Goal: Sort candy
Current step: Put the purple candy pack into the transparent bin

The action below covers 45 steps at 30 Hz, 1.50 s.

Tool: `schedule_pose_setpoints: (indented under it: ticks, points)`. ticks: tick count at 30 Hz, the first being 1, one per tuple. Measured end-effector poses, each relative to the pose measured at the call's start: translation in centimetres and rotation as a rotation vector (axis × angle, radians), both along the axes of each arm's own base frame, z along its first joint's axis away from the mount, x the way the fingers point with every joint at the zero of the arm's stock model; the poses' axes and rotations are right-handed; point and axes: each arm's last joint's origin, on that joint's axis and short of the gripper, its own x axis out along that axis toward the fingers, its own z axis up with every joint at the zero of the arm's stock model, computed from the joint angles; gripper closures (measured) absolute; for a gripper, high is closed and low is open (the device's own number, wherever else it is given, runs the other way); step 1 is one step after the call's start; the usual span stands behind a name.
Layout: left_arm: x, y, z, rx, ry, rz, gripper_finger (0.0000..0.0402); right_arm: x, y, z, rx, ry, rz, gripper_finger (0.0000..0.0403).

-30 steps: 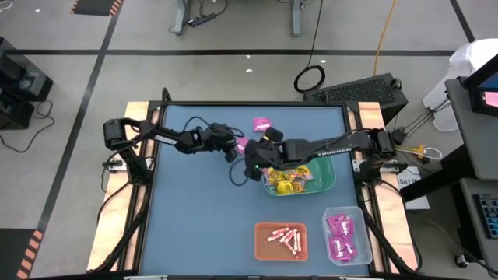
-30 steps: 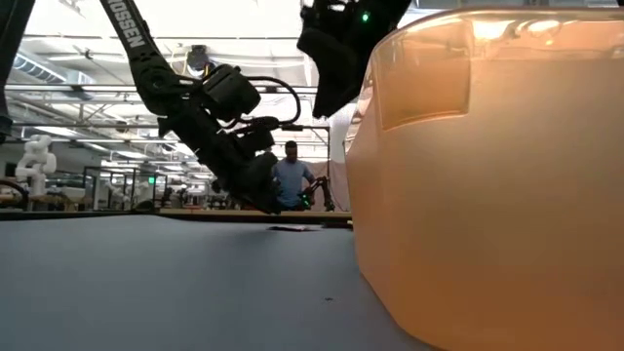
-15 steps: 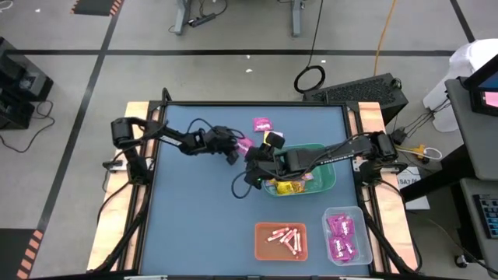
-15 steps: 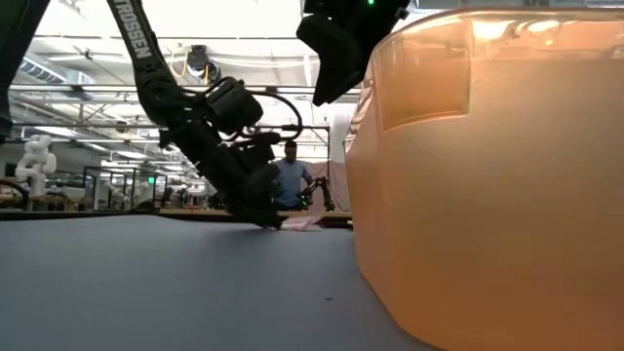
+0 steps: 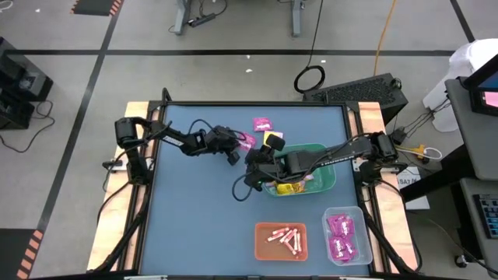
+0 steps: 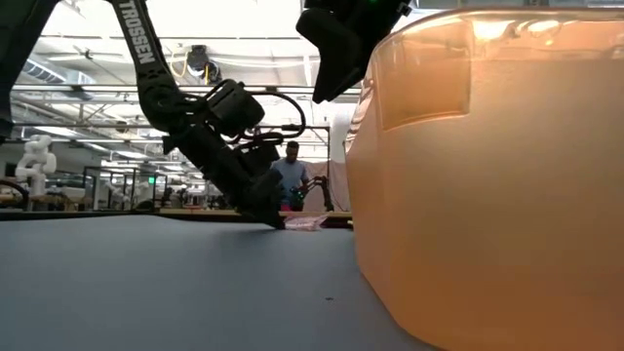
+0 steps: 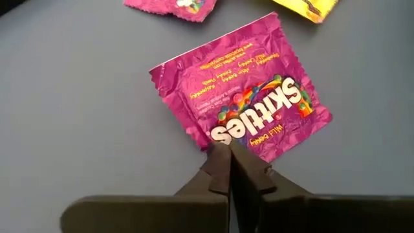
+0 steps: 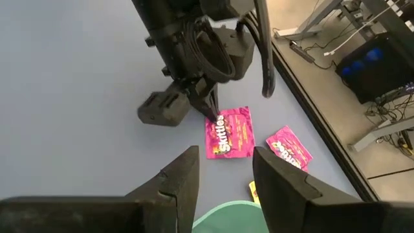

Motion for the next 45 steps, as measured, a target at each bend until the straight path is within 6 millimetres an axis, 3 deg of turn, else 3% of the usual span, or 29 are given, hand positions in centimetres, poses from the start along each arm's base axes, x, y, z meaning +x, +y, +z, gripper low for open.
schedule_pose_setpoints:
  ticks: [14, 21, 27, 33, 40, 45]
  points:
    - [-2.5, -3.7, 6.2, 0.090, 0.105, -0.235, 0.0400, -0.1, 0.7, 0.0, 0.033, -0.032, -0.015, 0.0268]
    - [-4.2, -6.2, 7.8, 0.084, 0.189, -0.337, 0.0401, 0.4, 1.6, 0.0, 0.047, -0.083, 0.005, 0.0268]
    - [-4.5, -8.6, 8.1, 0.087, 0.206, -0.431, 0.0401, 2.0, 3.1, -2.5, 0.071, -0.069, 0.086, 0.0268]
    - [-4.7, -10.6, 9.4, 0.107, 0.142, -0.496, 0.0401, 3.4, 4.0, -4.5, 0.143, -0.052, 0.193, 0.0268]
    - [-6.0, -11.9, 12.2, 0.139, 0.017, -0.519, 0.0401, 3.8, 4.4, -4.3, 0.201, -0.073, 0.294, 0.0256]
    - [-7.2, -12.8, 13.5, 0.149, -0.023, -0.557, 0.0401, 4.2, 4.4, -3.9, 0.202, -0.118, 0.321, 0.0214]
